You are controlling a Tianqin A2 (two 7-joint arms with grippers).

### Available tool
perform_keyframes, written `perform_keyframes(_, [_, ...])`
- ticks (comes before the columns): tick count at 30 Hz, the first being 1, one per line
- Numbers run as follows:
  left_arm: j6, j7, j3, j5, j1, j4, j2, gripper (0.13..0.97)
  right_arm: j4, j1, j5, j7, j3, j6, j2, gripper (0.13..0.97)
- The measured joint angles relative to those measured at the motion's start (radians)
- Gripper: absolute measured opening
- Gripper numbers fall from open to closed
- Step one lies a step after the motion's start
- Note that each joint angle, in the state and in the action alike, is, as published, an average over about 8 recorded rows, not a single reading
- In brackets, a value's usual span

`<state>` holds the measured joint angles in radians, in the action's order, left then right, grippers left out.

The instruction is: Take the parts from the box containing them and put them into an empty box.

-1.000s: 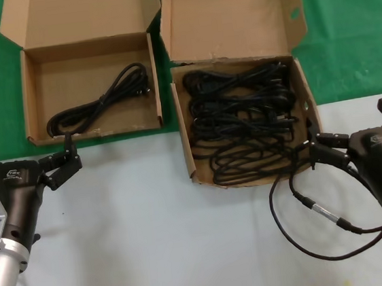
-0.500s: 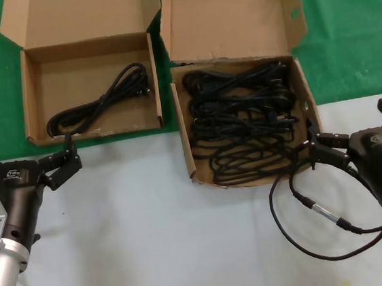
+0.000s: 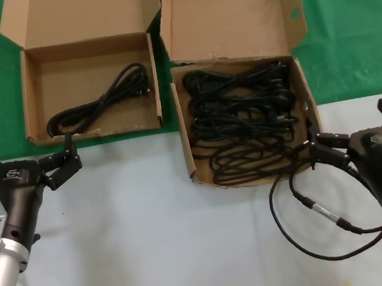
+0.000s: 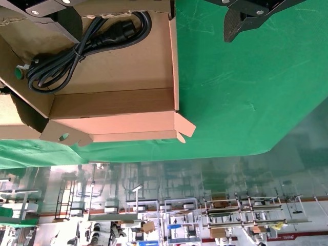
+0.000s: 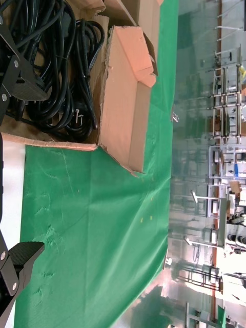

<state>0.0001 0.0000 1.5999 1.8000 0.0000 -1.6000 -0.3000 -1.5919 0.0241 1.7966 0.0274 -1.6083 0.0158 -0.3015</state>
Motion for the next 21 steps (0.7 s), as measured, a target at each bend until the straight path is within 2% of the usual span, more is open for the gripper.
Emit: perform_keyframes(21, [0.000,0.000,0.000,0.000,0.000,0.000,0.000,0.966,0.000,0.000,0.000,0.000,0.000,0.000,0.000,0.966])
